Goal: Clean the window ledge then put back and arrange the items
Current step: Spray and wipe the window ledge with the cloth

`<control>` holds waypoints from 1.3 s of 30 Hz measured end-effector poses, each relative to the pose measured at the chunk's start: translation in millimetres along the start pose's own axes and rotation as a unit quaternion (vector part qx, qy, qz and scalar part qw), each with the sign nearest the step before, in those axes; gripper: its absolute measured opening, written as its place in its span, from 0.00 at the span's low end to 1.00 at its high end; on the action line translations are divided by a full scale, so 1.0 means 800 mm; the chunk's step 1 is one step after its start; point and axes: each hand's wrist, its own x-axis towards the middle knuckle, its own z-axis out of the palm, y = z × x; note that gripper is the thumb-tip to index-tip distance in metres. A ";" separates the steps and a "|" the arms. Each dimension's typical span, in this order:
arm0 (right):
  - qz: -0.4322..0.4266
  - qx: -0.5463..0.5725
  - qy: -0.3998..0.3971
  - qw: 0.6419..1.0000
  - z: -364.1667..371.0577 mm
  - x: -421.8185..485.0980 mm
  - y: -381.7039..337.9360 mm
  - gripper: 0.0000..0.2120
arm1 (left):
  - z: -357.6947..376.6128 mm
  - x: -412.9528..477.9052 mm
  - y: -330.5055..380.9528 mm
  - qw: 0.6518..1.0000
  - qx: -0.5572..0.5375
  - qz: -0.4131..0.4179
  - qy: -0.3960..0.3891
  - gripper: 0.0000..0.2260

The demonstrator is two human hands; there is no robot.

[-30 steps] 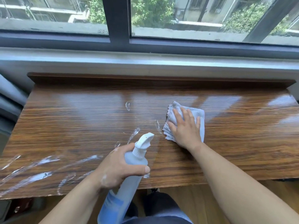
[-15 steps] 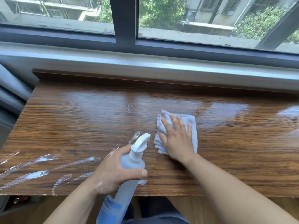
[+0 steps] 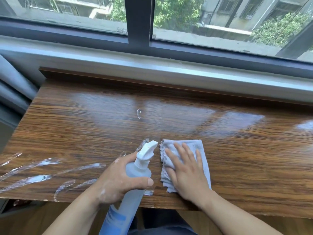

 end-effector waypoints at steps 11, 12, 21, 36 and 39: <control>0.045 0.035 0.020 0.998 -0.024 0.099 0.000 0.26 | -0.001 0.002 0.008 0.999 -0.033 -0.007 0.032 0.20; 0.027 0.025 0.024 0.999 -0.019 0.066 -0.002 0.27 | -0.002 0.002 0.011 0.998 -0.047 -0.007 0.042 0.21; 0.031 0.014 0.032 0.999 -0.017 0.100 0.019 0.26 | -0.017 0.029 0.055 0.985 -0.131 -0.009 0.115 0.20; -0.028 0.001 0.025 0.999 -0.012 0.063 0.010 0.27 | -0.045 0.040 0.062 0.982 -0.121 0.032 0.142 0.22; 0.001 -0.006 0.022 1.000 -0.019 0.112 0.011 0.28 | -0.065 0.035 0.053 0.982 -0.106 0.026 0.152 0.21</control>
